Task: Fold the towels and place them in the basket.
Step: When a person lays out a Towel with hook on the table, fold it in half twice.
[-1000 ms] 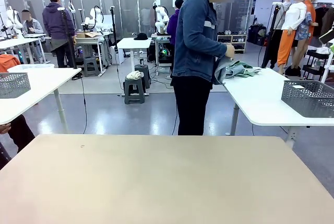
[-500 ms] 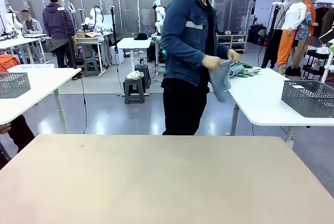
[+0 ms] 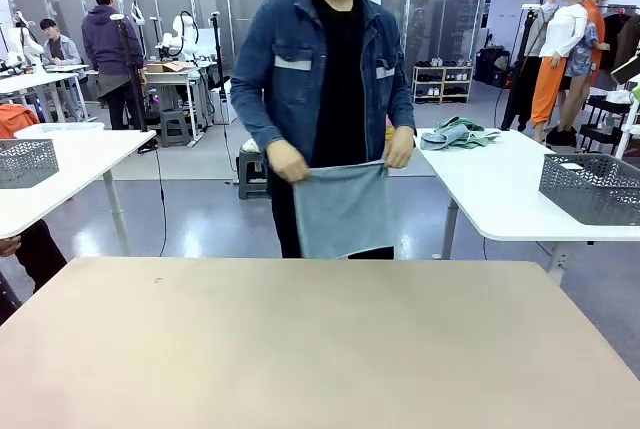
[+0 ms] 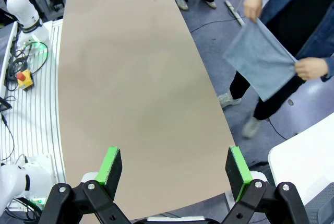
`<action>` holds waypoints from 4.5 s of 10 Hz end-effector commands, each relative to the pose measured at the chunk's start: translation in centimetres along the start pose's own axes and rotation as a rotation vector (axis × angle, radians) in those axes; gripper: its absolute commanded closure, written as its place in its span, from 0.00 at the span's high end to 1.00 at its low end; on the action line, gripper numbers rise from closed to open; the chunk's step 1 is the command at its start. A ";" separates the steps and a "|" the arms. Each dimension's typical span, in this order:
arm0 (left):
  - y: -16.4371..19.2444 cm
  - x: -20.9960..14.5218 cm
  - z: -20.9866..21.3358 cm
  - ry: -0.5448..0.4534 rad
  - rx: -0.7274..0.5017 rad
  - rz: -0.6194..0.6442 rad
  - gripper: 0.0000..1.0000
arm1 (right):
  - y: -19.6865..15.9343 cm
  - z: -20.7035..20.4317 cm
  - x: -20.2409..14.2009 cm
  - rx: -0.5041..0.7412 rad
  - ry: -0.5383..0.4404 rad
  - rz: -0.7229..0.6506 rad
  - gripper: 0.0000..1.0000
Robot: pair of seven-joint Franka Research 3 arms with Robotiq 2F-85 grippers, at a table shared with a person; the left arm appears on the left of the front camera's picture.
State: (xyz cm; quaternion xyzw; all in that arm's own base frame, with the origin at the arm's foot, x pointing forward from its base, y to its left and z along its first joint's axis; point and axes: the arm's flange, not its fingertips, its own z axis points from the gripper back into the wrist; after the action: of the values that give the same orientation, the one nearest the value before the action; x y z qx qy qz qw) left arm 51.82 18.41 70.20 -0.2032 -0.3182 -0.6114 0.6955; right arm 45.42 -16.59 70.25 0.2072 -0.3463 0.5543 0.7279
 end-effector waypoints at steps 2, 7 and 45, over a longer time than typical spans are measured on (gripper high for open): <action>0.0 0.0 0.1 0.000 0.002 -0.002 1.00 | 0.1 -0.1 0.0 0.002 -0.001 -0.001 1.00; 0.0 0.0 0.1 0.000 0.002 -0.002 1.00 | 0.1 -0.1 0.0 0.002 -0.001 -0.001 1.00; -17.0 5.7 -28.9 0.557 0.084 -0.169 1.00 | 18.8 -33.7 8.5 0.000 0.560 0.140 1.00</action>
State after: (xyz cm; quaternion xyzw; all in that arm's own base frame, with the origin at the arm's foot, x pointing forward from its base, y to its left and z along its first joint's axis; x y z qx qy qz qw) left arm 41.14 -7.45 51.46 0.0265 -0.1628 -0.6847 0.7100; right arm 38.46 17.74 51.79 0.0303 -0.1412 0.6398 0.7548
